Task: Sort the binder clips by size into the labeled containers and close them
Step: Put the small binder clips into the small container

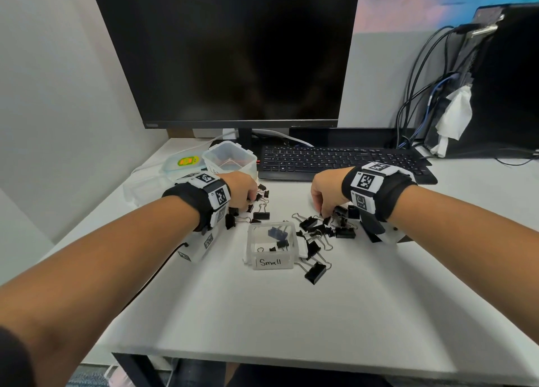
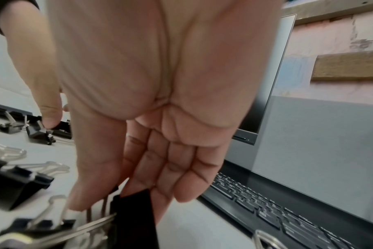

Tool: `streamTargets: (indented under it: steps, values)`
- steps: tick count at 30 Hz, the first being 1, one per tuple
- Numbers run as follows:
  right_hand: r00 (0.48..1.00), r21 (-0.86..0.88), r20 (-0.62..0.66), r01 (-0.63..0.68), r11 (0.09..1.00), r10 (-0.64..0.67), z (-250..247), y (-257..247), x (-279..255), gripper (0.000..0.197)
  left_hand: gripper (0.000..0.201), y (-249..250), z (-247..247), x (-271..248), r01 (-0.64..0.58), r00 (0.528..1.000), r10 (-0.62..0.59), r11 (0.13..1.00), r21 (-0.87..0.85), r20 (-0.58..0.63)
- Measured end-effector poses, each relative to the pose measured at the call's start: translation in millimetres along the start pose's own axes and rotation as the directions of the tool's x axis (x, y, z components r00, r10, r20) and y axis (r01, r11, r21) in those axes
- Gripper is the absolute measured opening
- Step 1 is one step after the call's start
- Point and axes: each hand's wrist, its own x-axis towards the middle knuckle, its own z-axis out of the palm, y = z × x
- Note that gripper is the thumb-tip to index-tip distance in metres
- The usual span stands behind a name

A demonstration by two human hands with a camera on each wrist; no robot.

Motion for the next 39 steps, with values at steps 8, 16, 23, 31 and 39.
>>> streamTargets:
  steps: [8,16,23,31,39]
  values:
    - [0.999,-0.017,-0.045,0.003,1.0,-0.004,-4,0,-1,0.018,0.033,1,5,0,-0.012,1.0,0.012,0.998,-0.058,-0.008]
    - [0.998,0.054,-0.046,-0.029,0.998,0.032,-4,2,-4,0.019,0.02,-1,4,0,-0.018,0.995,0.001,0.984,-0.178,-0.098]
    - [0.998,0.196,-0.052,-0.031,0.98,0.042,-2,-1,-9,0.014,0.014,2,-21,-21,-0.142,0.987,0.106,0.924,-0.354,-0.118]
    - [0.991,0.354,-0.126,0.083,0.931,-0.04,-22,-21,-32,0.016,0.007,11,-26,-51,-0.168,0.975,0.221,0.824,-0.542,0.032]
    - [0.975,0.345,-0.152,0.204,0.916,-0.16,-30,-52,-59,0.012,0.015,24,-14,-71,-0.16,0.975,0.209,0.895,-0.416,0.073]
